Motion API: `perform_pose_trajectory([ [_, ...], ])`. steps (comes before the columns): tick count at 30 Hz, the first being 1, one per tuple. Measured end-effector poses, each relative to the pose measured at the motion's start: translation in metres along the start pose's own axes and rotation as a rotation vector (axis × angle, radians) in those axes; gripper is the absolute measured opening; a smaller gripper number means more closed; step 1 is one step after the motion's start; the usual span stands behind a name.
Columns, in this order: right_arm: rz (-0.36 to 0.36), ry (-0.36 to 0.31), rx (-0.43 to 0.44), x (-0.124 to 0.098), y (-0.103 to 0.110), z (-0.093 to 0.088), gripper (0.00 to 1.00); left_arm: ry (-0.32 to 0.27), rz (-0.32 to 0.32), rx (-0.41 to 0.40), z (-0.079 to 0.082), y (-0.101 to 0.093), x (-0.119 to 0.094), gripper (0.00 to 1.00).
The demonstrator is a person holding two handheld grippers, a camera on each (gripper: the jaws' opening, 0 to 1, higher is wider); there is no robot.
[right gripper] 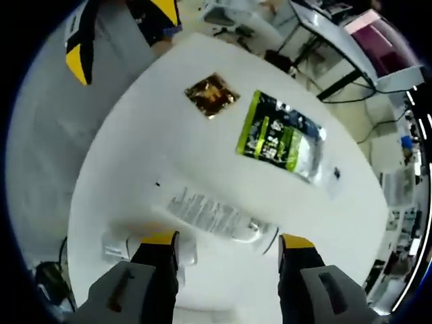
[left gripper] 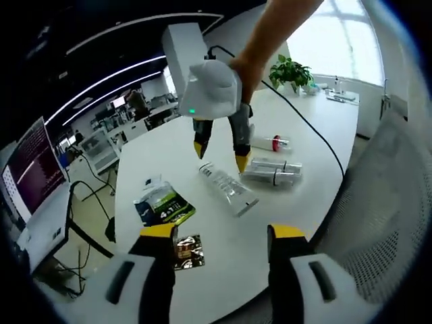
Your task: Arrange the skincare products in the storage area until every visible bottle or jar stands upright without overlapping.
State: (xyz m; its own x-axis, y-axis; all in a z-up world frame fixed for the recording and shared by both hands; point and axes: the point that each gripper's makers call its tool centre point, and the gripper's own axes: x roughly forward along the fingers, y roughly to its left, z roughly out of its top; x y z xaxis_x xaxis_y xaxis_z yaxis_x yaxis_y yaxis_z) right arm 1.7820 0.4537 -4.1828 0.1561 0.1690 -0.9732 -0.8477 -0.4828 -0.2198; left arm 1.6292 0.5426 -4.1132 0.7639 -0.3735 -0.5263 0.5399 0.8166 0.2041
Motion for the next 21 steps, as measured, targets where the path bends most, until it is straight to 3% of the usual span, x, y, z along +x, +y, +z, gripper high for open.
perform_pose_trajectory([
  [5,0.006,0.021,-0.196,0.01,-0.009,-0.006,0.65,0.049,-0.031,0.033,-0.009,-0.008,0.003,0.52],
  [11,0.063,0.081,-0.381,0.024,-0.005,-0.015,0.64,0.058,-0.024,0.033,-0.011,-0.007,0.002,0.5],
  [17,0.061,0.107,-0.49,0.033,-0.012,-0.012,0.57,0.062,-0.023,0.035,-0.012,-0.007,0.002,0.47],
  [21,0.129,0.119,-0.574,0.041,-0.006,-0.008,0.56,0.061,-0.026,0.009,-0.012,-0.006,0.001,0.43],
])
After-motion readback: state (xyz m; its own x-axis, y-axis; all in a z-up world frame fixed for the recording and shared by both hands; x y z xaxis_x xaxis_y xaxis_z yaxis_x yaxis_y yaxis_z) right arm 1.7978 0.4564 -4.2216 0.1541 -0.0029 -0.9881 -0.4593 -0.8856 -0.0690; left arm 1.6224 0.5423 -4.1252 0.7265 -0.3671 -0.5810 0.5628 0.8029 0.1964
